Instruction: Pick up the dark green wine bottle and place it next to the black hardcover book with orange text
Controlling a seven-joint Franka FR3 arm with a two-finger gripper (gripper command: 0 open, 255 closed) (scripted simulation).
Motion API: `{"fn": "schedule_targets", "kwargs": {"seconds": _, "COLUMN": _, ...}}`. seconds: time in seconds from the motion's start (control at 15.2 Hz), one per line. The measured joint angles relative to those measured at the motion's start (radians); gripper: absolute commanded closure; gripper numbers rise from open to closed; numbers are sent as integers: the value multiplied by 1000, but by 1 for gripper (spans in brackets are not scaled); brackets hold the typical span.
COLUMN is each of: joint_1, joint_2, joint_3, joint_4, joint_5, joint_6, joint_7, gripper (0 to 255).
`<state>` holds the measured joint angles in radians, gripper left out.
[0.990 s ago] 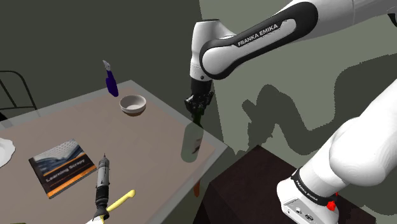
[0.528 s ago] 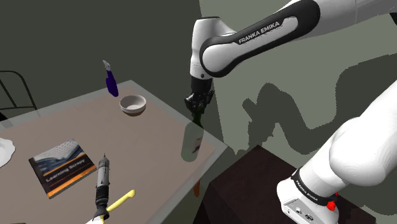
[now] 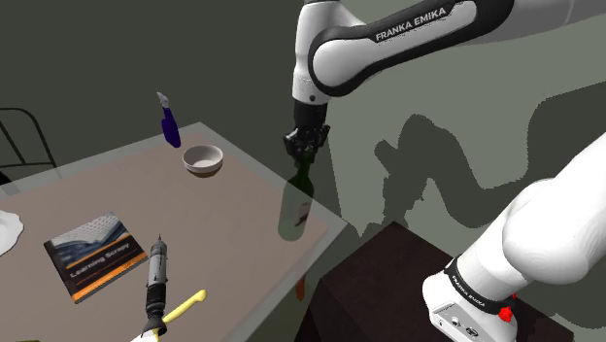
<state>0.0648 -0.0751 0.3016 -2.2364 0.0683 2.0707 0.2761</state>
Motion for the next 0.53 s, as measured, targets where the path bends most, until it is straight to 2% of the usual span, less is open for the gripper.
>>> {"fn": "schedule_targets", "kwargs": {"seconds": 0.53, "joint_1": -2, "joint_2": -44, "joint_3": -6, "joint_4": 67, "joint_5": 9, "joint_6": -111, "joint_7": -6, "gripper": 255}}
